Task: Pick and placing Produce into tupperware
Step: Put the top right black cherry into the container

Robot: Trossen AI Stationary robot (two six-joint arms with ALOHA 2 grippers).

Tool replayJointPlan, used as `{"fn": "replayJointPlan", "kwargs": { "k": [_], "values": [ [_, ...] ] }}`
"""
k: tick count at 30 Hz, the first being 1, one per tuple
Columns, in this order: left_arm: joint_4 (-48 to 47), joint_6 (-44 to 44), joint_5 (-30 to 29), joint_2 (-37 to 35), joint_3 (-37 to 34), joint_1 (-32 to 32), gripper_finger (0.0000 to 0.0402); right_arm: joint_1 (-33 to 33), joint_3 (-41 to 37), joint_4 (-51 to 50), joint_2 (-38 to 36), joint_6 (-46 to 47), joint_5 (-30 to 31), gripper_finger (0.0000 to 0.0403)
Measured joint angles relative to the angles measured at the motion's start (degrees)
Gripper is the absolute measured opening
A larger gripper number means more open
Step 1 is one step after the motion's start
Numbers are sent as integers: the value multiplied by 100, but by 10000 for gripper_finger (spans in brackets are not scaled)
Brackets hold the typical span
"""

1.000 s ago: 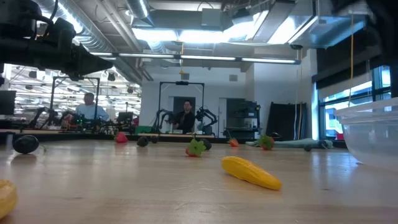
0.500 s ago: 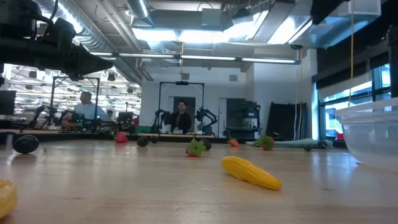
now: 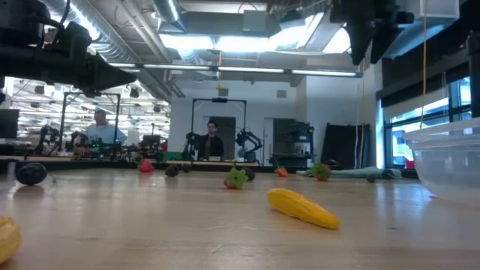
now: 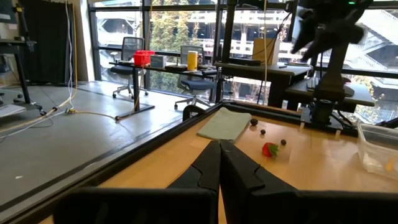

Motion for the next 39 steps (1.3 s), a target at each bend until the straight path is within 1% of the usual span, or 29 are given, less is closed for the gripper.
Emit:
{"fn": "replayJointPlan", "kwargs": {
  "k": [3,6,8,10,13,19,22,26,28,30,34,39],
  "values": [
    [3,0,0,0,2,0,0,-294,0,33,7,-79,26,283],
    [9,2,0,0,2,-2,0,-469,-4,178,42,-165,372,284],
    [13,2,0,0,2,0,0,-504,-49,375,61,-123,498,284],
    [18,0,0,0,1,0,0,-521,-186,508,77,22,494,284],
    [32,1,0,0,1,-1,0,-744,-496,466,74,320,301,284],
    [52,2,0,0,0,0,0,-1423,-1526,652,-88,481,-327,284],
    [51,2,-1,0,1,0,0,-1819,-2091,1206,-236,197,-666,284],
    [50,2,0,0,0,0,0,-2317,-2825,2212,-416,-257,-1261,284],
    [50,2,-2,0,2,0,0,-2549,-3116,2678,-460,-436,-1445,284],
    [50,2,-1,0,0,0,0,-2735,-3337,3032,-466,-560,-1556,284],
    [50,2,-2,0,2,0,0,-2990,-3611,3409,-466,-700,-1587,284],
    [48,2,-2,0,0,0,0,-3206,-3791,3476,-466,-806,-1585,284]
  ]
}}
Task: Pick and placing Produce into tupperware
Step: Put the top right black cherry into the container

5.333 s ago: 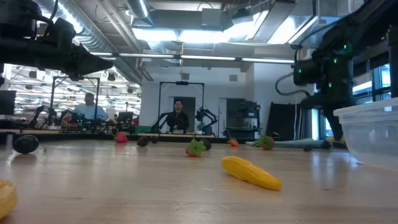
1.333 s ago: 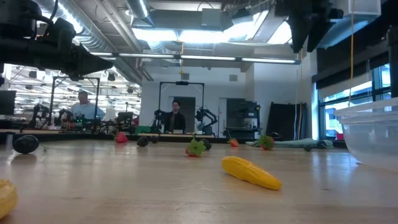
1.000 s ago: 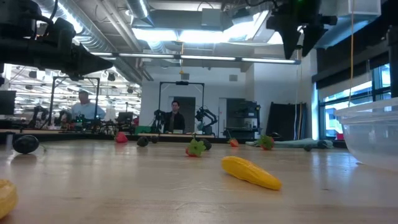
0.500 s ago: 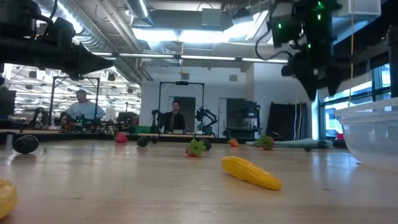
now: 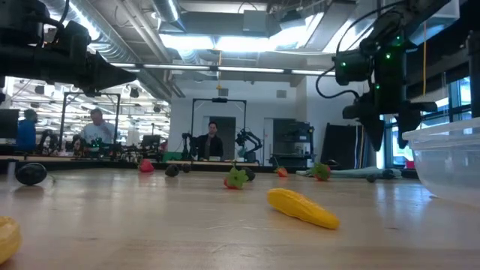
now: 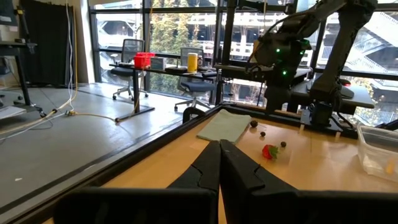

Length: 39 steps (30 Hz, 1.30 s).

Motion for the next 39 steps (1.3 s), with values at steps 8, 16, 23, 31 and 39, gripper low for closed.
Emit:
{"fn": "replayJointPlan", "kwargs": {
  "k": [8,16,23,31,39],
  "values": [
    [-2,0,0,0,2,0,0,-289,-384,460,0,-186,-8,284],
    [-4,0,-2,0,2,0,0,-400,-791,1068,0,-207,-189,284],
    [-3,0,-1,0,1,0,0,-424,-1081,1461,0,-213,-196,284],
    [-2,0,0,0,1,0,0,-582,-1521,2182,0,-246,-192,284],
    [-2,0,-2,0,1,0,0,-770,-1640,2644,0,-351,-190,284]
  ]
}}
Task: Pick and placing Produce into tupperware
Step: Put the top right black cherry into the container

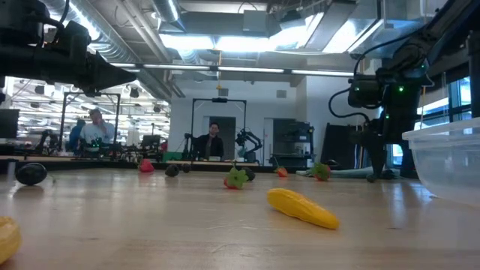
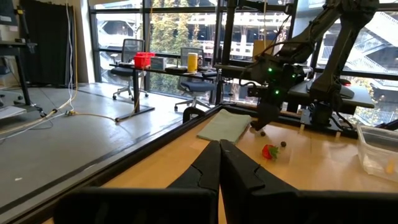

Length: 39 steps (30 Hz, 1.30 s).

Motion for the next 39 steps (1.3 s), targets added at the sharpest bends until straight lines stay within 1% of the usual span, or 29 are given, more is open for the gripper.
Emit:
{"fn": "replayJointPlan", "kwargs": {
  "k": [5,8,20,24,32,37,39],
  "values": [
    [0,-2,1,0,-2,0,0,-68,0,-2,0,-2,-68,283],
    [0,0,1,0,1,0,0,-80,0,-11,2,-19,-114,268],
    [0,-1,2,0,-1,0,0,-80,0,-55,2,-166,-123,159],
    [0,0,2,0,1,0,0,-80,0,-74,2,-170,-228,126],
    [0,0,2,0,1,0,0,-80,2,-209,2,-181,-227,64],
    [0,0,2,0,1,0,0,-80,2,-240,2,-277,-227,17],
    [0,0,2,0,1,0,0,-80,2,-244,1,-301,-225,8]
  ]
}}
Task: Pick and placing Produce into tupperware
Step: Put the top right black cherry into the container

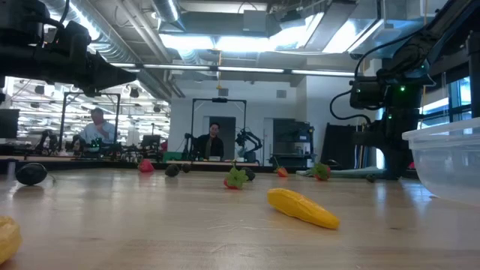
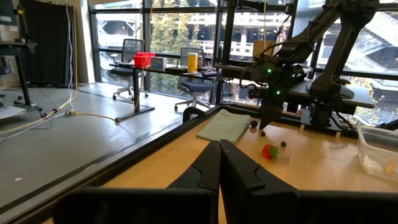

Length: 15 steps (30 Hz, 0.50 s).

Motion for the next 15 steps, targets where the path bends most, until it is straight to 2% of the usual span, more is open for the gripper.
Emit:
{"fn": "replayJointPlan", "kwargs": {
  "k": [7,15],
  "values": [
    [0,0,0,0,0,0,0,0,0,-3,-1,-16,-16,5],
    [2,0,0,0,0,0,0,273,394,-177,-25,-214,-511,3]
  ]
}}
